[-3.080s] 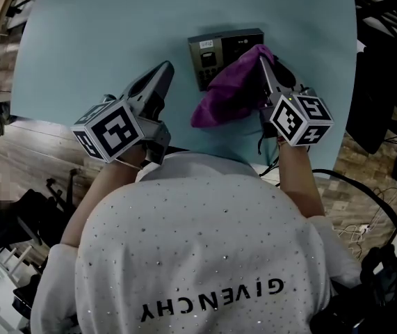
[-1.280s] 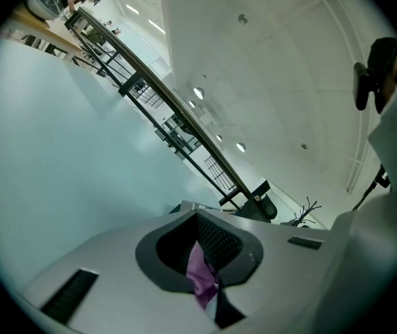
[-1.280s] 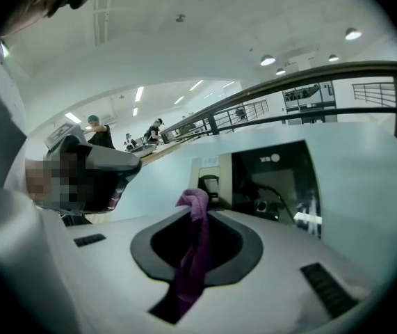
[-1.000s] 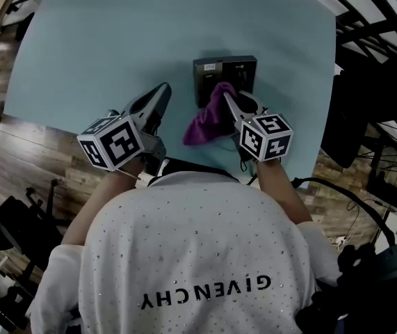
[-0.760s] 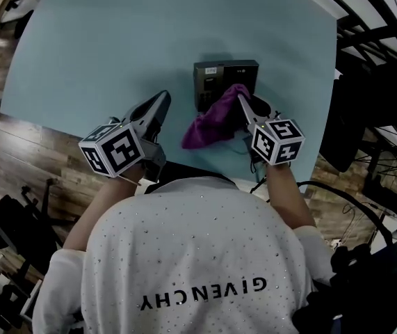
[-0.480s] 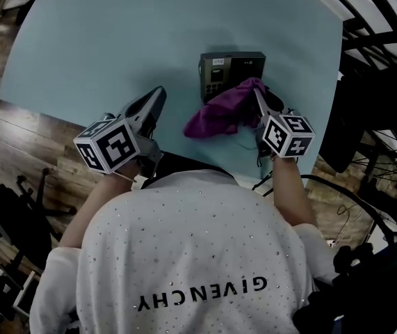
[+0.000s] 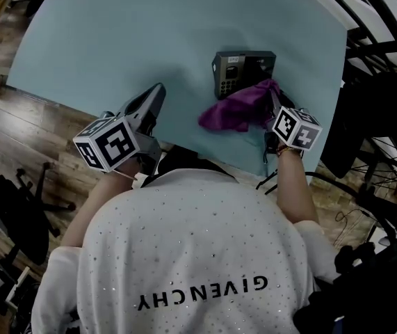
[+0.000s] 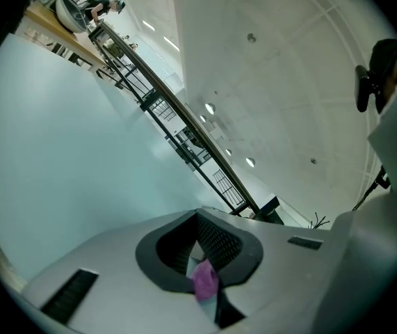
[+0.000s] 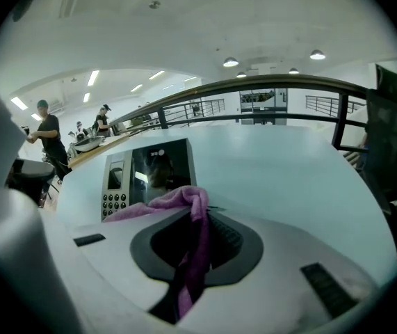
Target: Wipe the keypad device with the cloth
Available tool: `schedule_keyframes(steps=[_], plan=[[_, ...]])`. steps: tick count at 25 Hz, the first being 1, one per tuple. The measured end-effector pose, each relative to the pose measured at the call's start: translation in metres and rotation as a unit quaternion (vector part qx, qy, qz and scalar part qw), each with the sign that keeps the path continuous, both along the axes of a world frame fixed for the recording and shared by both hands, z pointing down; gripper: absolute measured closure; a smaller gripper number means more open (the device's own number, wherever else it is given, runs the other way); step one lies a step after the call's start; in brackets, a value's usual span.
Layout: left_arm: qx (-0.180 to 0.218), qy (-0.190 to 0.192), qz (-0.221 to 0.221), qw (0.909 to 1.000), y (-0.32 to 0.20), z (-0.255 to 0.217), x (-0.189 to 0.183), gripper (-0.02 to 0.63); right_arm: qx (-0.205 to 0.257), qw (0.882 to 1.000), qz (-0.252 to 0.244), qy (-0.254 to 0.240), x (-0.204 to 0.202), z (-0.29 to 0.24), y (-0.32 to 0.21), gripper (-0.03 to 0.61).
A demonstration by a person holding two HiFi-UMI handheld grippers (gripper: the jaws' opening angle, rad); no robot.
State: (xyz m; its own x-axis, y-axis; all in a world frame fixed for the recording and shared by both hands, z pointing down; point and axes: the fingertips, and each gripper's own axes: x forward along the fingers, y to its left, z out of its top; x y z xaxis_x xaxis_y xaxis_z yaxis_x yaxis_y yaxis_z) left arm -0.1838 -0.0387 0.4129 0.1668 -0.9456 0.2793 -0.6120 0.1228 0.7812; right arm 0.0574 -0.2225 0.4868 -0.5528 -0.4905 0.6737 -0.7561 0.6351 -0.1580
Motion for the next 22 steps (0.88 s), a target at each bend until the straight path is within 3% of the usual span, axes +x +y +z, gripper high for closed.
schedule_keyframes(steps=[2,6,10,14,17,22], plan=[[0.002,-0.001,-0.004,1.0,0.007,-0.002,-0.002,0.614,0.004,1.0,-0.004,-0.006,-0.007,-0.007,0.01,0.546],[0.007,-0.003,-0.002,1.0,0.021,-0.005,0.001,0.612,0.018,0.994,-0.1,-0.042,-0.051,-0.022,0.056,0.546],[0.012,-0.003,-0.009,0.9999,0.036,-0.007,-0.001,0.614,0.034,0.982,-0.187,-0.009,-0.088,-0.018,0.101,0.546],[0.007,-0.004,-0.02,0.9998,0.056,-0.002,-0.006,0.612,0.034,0.97,-0.239,0.002,-0.11,-0.013,0.134,0.546],[0.01,0.004,-0.027,0.9996,0.067,-0.003,-0.004,0.612,0.032,0.971,-0.238,0.003,-0.114,-0.012,0.143,0.546],[0.018,0.005,-0.028,0.9994,0.08,-0.009,0.0,0.612,0.017,0.986,-0.164,-0.019,-0.103,-0.009,0.133,0.546]])
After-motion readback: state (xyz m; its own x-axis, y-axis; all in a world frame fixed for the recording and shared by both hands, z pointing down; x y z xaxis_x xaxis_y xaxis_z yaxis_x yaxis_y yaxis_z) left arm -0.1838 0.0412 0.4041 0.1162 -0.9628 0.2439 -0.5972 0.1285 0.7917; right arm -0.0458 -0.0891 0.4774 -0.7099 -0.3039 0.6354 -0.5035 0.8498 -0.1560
